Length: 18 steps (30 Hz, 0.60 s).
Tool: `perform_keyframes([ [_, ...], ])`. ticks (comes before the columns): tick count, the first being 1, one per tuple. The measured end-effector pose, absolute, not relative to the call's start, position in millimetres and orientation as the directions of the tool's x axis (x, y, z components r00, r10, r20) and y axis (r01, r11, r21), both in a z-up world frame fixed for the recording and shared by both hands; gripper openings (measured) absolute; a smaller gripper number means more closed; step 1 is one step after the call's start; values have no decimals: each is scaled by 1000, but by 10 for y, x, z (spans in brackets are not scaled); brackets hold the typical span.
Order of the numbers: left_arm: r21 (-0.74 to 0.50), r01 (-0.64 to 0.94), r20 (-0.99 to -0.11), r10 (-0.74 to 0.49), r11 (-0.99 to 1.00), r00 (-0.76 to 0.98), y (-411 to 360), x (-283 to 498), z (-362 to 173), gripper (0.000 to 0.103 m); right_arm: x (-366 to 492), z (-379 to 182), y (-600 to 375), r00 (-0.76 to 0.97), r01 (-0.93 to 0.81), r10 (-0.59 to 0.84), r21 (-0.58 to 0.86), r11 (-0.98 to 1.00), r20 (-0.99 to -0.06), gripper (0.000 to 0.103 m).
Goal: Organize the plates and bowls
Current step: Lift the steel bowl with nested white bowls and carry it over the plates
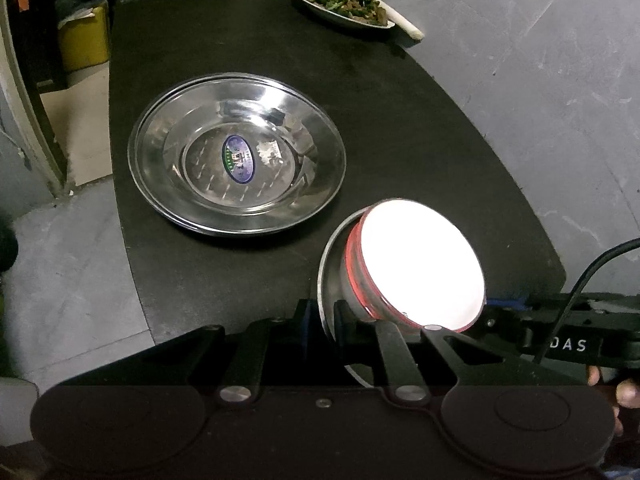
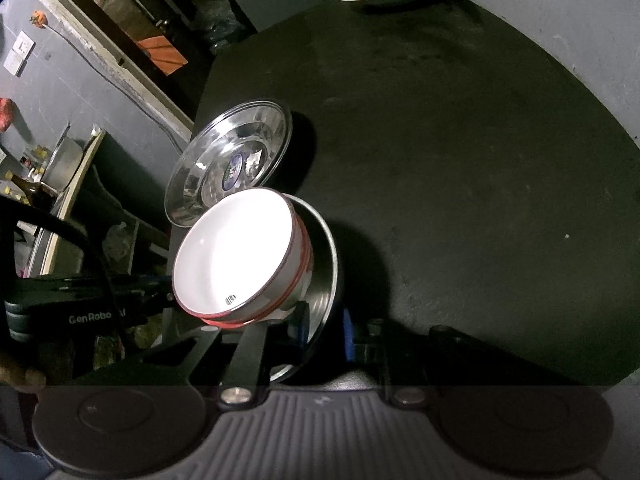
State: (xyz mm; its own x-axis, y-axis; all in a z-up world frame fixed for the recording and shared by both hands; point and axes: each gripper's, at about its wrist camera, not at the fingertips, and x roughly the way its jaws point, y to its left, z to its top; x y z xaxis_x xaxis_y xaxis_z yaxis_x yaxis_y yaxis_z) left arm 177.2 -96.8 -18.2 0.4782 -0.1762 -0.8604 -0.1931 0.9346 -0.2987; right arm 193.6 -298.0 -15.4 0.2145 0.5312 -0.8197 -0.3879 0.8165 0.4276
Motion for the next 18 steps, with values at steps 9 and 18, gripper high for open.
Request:
perform_keyframes([
  [9, -338, -187, -839, -205, 922, 504, -979, 1807, -147, 12, 1943, -165, -3121, 230, -338, 567, 481, 809, -791, 18],
  [18, -352, -169, -818, -214, 921, 535, -1044, 1899, -91, 12, 1985, -119, -3224, 258, -325, 570, 486, 811, -780, 18],
])
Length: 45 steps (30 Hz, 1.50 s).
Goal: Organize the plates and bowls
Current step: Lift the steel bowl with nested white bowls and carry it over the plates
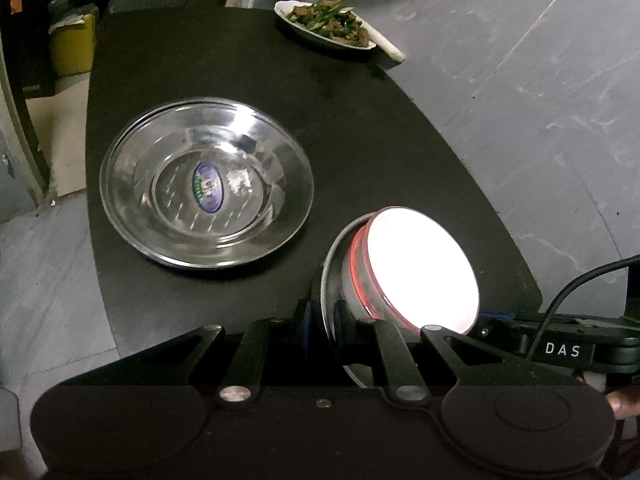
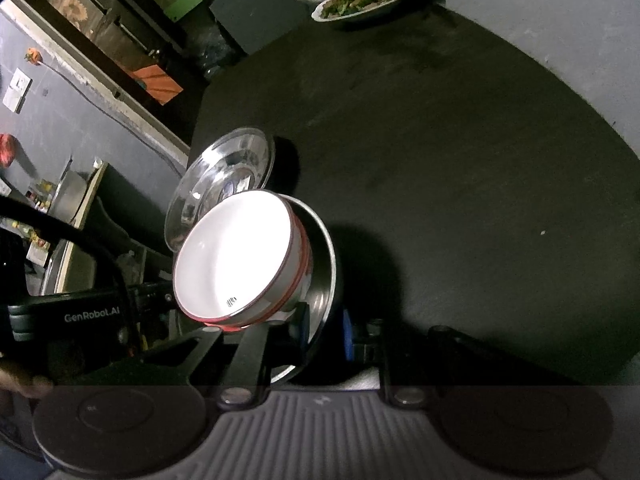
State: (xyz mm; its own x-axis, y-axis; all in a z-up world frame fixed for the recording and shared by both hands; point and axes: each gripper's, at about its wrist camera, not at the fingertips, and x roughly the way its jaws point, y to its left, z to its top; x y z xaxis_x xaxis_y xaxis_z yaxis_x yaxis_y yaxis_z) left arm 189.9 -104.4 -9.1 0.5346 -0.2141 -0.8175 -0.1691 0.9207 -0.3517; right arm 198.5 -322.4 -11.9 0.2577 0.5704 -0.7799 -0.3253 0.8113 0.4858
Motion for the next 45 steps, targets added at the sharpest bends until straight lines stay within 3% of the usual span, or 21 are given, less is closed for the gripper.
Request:
perform_keyframes([
  [19, -327, -155, -789, -179, 932, 588, -931, 2121, 118, 11, 2190, -1, -3214, 304, -312, 602, 519, 795, -739, 18],
  [45, -318, -299, -773, -64, 900, 631, -297, 2278, 145, 9, 2696, 103, -2474, 250, -429, 641, 511, 745, -726, 18],
])
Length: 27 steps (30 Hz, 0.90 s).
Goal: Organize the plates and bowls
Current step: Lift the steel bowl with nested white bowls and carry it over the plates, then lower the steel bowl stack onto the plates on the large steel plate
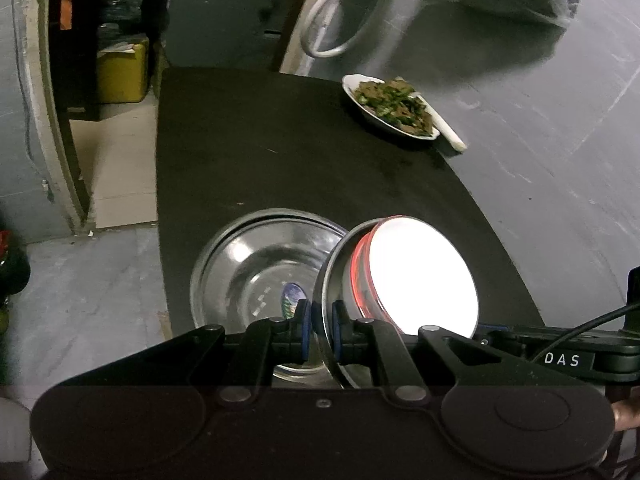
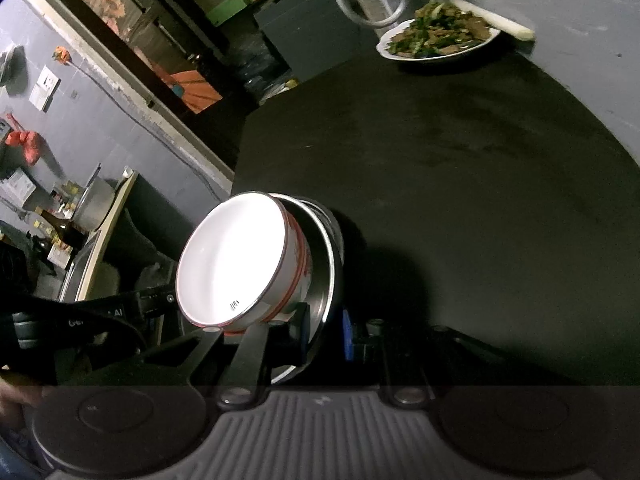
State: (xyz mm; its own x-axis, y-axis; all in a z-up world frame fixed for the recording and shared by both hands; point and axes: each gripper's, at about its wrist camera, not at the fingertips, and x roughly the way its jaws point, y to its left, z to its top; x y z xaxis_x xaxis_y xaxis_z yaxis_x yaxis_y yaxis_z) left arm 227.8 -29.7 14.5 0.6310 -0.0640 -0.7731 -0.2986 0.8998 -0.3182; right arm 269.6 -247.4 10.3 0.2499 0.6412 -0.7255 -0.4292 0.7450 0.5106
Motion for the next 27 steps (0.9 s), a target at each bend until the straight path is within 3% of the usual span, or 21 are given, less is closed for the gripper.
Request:
perform_keyframes([
  [27, -319, -415, -788, 6, 852, 616, 66, 2277, -121, 8, 2967, -23, -1902, 173, -519, 636, 479, 708, -752, 18],
])
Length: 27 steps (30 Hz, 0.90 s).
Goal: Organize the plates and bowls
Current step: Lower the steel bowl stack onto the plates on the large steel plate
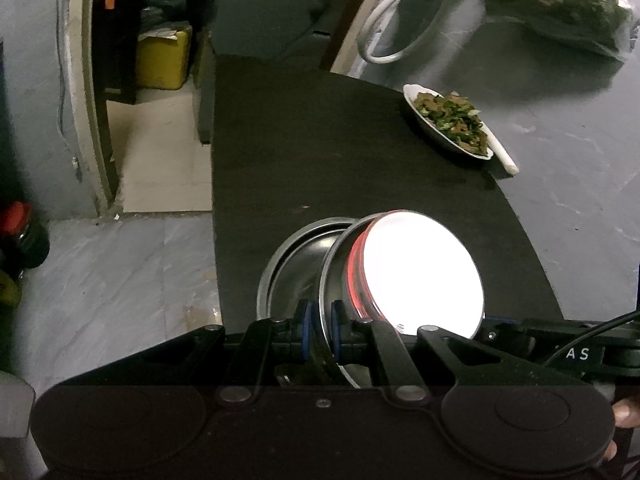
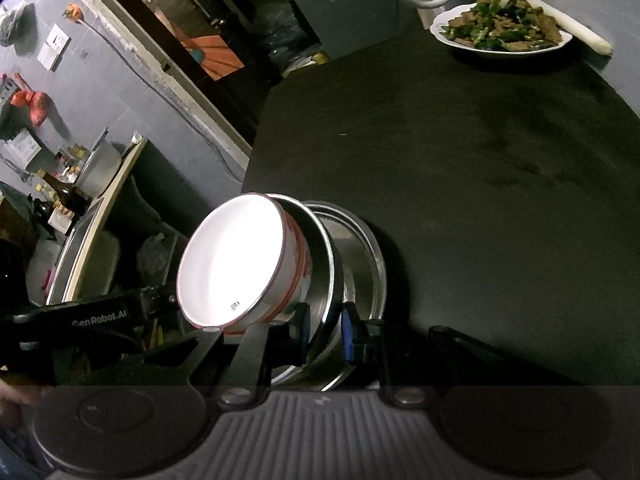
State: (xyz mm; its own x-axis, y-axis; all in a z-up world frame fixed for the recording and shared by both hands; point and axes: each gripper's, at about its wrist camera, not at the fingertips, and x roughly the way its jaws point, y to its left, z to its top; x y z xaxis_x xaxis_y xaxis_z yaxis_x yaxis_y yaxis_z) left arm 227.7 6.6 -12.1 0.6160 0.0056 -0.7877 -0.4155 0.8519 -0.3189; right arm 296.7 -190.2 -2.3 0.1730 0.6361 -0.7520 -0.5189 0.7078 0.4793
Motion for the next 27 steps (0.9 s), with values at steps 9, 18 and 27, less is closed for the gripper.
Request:
perform_keyframes([
  [9, -303, -451, -794, 39, 840, 607, 94, 2268, -170, 8, 2999, -40, -1779, 162, -545, 632, 466, 697, -758, 18],
  [18, -306, -478, -796, 54, 824, 603, 117, 2260, -197, 8, 3021, -55, -1701, 157, -557, 636, 464, 689, -756, 17],
  [27, -301, -484, -788, 72, 822, 612, 101, 2287, -208, 8, 3052, -57, -1705, 172, -552, 635, 460, 695, -753, 17],
])
